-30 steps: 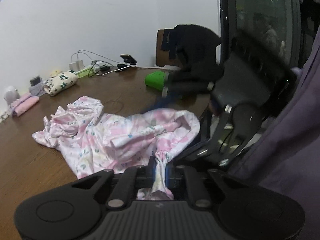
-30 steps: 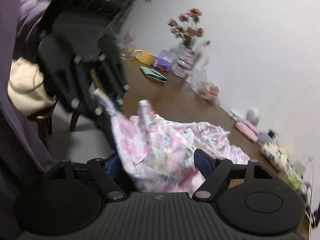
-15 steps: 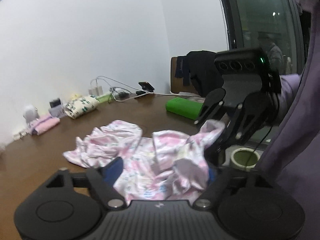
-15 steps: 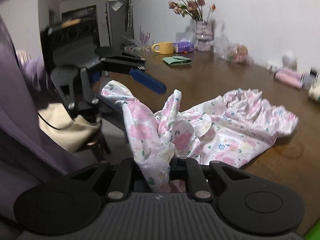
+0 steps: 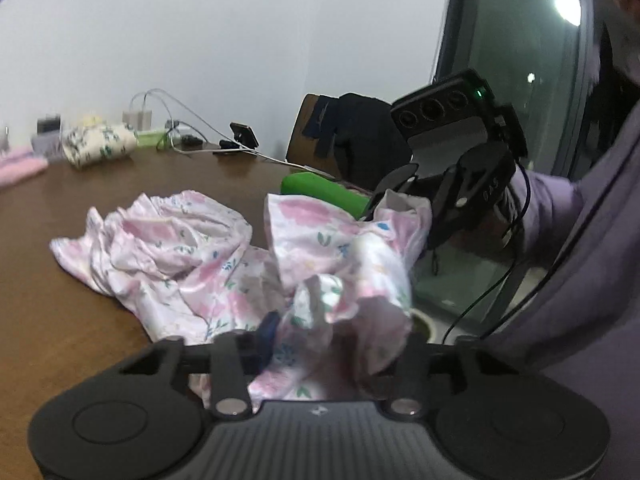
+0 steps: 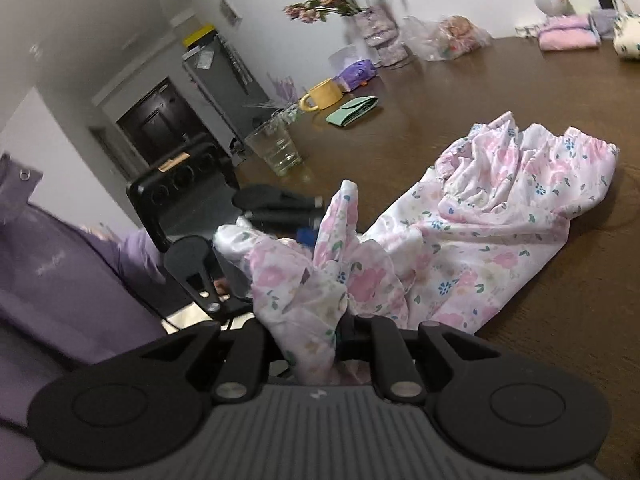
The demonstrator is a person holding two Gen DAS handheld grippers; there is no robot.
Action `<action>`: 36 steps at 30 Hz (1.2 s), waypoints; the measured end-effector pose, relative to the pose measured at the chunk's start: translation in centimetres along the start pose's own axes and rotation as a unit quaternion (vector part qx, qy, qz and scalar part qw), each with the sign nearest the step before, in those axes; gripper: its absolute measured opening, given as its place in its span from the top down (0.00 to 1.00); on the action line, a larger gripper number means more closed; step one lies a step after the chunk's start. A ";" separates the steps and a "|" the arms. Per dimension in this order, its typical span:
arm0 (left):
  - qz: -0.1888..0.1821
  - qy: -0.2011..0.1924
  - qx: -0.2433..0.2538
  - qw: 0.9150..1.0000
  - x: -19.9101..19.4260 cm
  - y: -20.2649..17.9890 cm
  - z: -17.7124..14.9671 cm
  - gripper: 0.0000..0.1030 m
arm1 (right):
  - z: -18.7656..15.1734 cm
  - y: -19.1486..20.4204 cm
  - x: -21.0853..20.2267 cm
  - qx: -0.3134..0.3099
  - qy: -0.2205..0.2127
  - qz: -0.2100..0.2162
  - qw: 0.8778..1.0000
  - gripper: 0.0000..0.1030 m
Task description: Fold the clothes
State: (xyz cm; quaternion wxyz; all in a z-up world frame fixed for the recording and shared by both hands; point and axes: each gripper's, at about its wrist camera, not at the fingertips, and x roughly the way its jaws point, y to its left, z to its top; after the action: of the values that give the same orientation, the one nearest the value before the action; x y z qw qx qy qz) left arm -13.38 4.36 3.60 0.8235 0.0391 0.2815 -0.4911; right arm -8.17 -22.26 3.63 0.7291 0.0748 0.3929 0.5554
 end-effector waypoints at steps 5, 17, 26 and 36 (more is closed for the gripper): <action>-0.022 0.002 -0.073 0.997 -0.1 2.3 0.0 0.82 | -0.6 0.7 -1.7 -0.042 -0.062 -0.074 0.994 0.28; -0.041 0.008 -0.174 0.984 -0.1 4.7 0.6 0.67 | -3.2 -0.4 0.9 -0.069 -0.122 -0.072 0.988 0.85; 0.130 -0.134 -0.158 0.970 -8.1 2.7 1.1 0.21 | 1.0 -6.2 1.4 0.220 -0.081 -0.006 0.972 0.87; 0.202 -0.120 -0.038 0.971 -1.4 -0.7 2.0 0.20 | 2.6 -8.3 4.3 0.309 -0.029 -0.027 0.950 0.87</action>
State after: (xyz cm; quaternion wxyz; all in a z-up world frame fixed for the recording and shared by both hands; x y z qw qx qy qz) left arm -13.64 4.41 6.12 0.9342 0.0050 0.1857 -0.3045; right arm 0.07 -20.77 -1.20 0.6961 0.3018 0.5259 0.3844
